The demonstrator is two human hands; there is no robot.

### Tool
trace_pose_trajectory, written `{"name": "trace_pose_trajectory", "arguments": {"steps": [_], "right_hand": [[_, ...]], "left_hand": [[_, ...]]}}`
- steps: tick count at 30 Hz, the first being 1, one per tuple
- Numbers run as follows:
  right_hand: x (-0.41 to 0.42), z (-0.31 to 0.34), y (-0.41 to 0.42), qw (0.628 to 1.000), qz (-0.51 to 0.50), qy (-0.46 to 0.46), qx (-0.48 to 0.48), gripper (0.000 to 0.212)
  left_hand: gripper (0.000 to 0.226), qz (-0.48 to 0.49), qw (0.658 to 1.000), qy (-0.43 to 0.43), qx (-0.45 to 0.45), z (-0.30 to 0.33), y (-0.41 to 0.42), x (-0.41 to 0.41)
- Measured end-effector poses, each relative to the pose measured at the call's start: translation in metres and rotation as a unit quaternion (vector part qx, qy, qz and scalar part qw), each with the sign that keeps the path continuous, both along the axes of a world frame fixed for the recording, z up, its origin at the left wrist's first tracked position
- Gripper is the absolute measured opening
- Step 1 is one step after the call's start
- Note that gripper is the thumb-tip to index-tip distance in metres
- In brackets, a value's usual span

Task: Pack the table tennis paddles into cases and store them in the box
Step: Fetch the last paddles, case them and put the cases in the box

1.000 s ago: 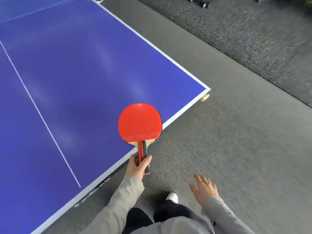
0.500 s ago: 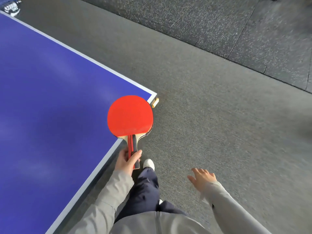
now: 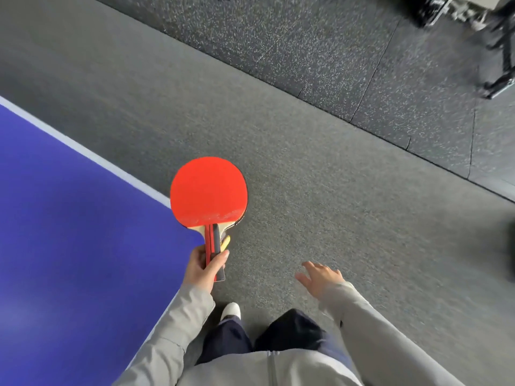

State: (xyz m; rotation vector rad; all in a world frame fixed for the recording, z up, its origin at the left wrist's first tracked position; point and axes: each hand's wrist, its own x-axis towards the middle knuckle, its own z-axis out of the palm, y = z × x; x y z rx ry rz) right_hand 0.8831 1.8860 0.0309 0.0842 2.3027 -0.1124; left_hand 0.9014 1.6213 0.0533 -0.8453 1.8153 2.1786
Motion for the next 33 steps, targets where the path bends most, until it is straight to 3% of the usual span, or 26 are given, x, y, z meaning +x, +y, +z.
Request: {"name": "trace_pose_trajectory", "arguments": {"steps": [4,8,18,22,33], "right_hand": [[-0.067,-0.004,0.025,0.999,0.043,-0.012,0.005,0.045],[-0.147,-0.012,0.06,0.992,0.122,-0.028,0.015,0.048],[-0.358,-0.007,0.091,0.984,0.174,-0.027,-0.007,0.047],[-0.419,-0.012,0.056,0.972,0.234,-0.033,-0.013,0.052],[-0.557,-0.014,-0.129,0.918,0.394,-0.037,0.016,0.049]], "left_hand": [[0.032,0.009,1.0,-0.003,0.021,0.001,0.016,-0.062],[0.02,0.051,0.998,-0.031,-0.009,-0.004,0.045,-0.123],[0.036,0.226,0.973,-0.044,0.018,0.004,0.121,-0.246],[0.018,0.29,0.955,-0.056,0.019,0.008,0.115,-0.27],[0.033,0.408,0.91,-0.074,-0.011,0.015,0.002,-0.369]]}}
